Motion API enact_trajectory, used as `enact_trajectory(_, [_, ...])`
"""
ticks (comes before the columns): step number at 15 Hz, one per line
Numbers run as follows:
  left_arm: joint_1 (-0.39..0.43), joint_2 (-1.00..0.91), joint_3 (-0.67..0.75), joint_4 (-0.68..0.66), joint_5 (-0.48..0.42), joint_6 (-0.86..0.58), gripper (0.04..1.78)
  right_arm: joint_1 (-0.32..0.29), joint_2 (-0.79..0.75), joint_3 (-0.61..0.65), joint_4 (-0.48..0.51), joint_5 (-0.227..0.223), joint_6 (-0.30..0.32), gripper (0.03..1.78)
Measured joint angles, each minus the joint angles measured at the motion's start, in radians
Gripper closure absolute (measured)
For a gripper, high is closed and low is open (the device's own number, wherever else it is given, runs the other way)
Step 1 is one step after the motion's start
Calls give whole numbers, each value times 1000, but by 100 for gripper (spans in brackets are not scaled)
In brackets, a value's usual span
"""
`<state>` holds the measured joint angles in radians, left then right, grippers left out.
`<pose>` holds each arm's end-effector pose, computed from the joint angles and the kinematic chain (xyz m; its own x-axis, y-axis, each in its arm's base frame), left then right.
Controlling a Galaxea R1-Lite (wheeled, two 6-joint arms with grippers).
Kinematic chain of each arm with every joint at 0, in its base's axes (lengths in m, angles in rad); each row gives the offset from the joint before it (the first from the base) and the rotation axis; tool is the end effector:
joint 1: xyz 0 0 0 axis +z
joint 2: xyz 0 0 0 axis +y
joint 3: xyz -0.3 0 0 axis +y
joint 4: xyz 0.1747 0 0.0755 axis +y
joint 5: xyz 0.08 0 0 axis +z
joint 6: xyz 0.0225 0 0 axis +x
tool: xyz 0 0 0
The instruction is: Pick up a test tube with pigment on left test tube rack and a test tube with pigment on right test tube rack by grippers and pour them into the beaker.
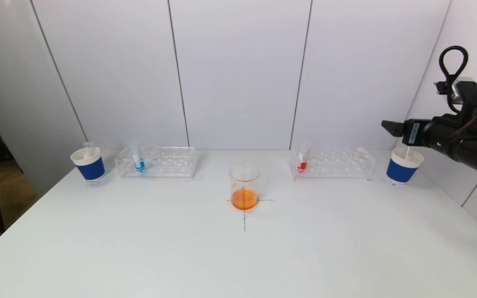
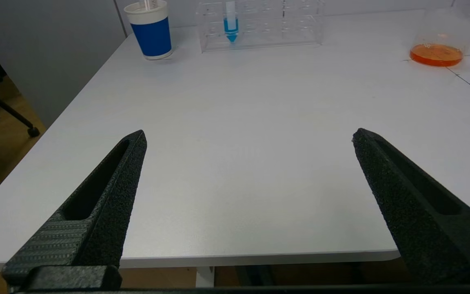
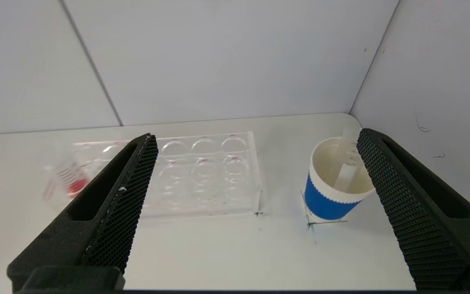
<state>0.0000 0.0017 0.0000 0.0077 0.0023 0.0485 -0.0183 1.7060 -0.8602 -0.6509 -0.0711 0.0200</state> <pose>-0.0227 0.0001 0.0747 1.0000 0.0023 -0.0094 -0.0018 0.9988 0.0485 0.3132 -0.0073 0.1967 0.9771 -0.0889 -0.1932 0.0918 0.9958 0.0059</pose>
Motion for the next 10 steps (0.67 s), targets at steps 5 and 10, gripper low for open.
enact_trajectory(5, [0, 0, 0, 0, 0, 0, 6, 102, -353, 284, 1, -93, -2, 4])
enact_trajectory(10, [0, 0, 0, 0, 0, 0, 6, 86, -707, 498, 20, -170, -40, 4])
